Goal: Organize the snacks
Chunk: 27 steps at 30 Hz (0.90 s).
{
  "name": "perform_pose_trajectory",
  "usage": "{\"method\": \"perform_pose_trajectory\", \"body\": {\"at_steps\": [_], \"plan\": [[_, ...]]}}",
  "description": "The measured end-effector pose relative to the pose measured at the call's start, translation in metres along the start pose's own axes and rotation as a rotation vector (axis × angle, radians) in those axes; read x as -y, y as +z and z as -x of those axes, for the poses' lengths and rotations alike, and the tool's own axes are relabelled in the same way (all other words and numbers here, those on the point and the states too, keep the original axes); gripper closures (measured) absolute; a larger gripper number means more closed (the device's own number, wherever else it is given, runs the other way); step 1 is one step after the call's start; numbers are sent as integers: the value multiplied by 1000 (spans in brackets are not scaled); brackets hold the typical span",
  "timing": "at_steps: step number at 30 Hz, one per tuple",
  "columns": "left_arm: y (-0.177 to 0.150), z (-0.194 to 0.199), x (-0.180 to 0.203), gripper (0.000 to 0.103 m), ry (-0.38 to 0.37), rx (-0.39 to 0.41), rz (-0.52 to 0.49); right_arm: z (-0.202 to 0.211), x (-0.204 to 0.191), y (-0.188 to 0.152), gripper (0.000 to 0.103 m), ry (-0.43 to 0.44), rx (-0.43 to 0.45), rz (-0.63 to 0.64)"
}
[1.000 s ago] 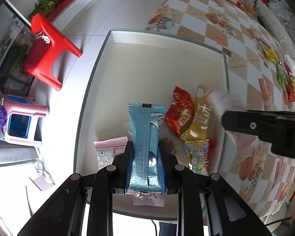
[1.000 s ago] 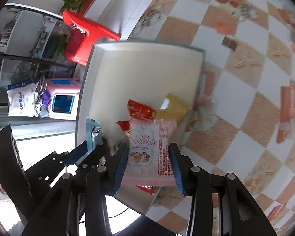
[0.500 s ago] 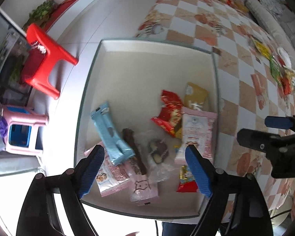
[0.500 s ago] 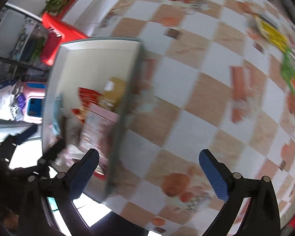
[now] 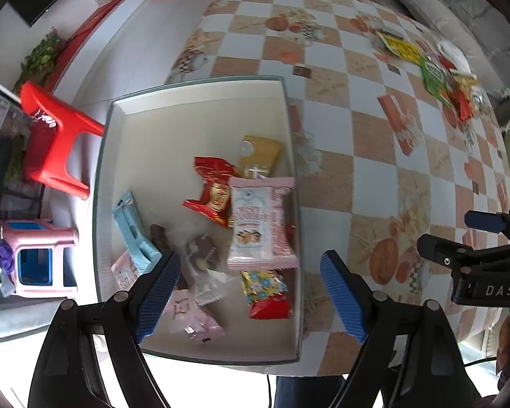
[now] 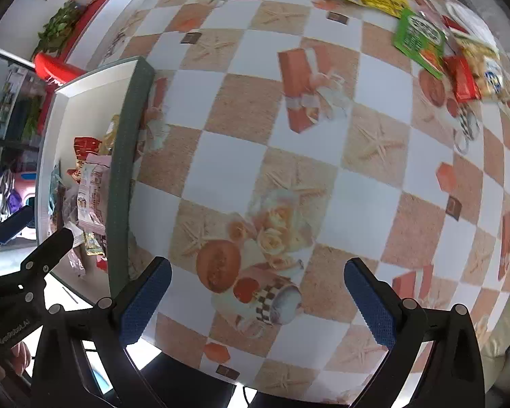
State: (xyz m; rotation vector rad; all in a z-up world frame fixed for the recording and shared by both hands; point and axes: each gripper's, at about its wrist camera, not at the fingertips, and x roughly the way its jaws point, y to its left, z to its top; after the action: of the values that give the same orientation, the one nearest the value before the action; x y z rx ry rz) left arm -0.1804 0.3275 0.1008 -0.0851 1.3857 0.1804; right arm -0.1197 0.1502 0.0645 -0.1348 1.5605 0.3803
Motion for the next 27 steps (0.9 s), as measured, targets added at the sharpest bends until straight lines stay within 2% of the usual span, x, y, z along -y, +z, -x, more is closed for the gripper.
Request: {"method": "perform_pose_trajectory", "body": {"at_steps": [5,14,27], "plan": [[0,3,8,16,3,3,-9,11,-1,-4,1,3,18,16],[-5,14,-6,16,26,14,39,36,-52,6,1,-5,79,192],[-37,15,-28,16,54,-14,112,38,-94,9,1,4,79,277]]}}
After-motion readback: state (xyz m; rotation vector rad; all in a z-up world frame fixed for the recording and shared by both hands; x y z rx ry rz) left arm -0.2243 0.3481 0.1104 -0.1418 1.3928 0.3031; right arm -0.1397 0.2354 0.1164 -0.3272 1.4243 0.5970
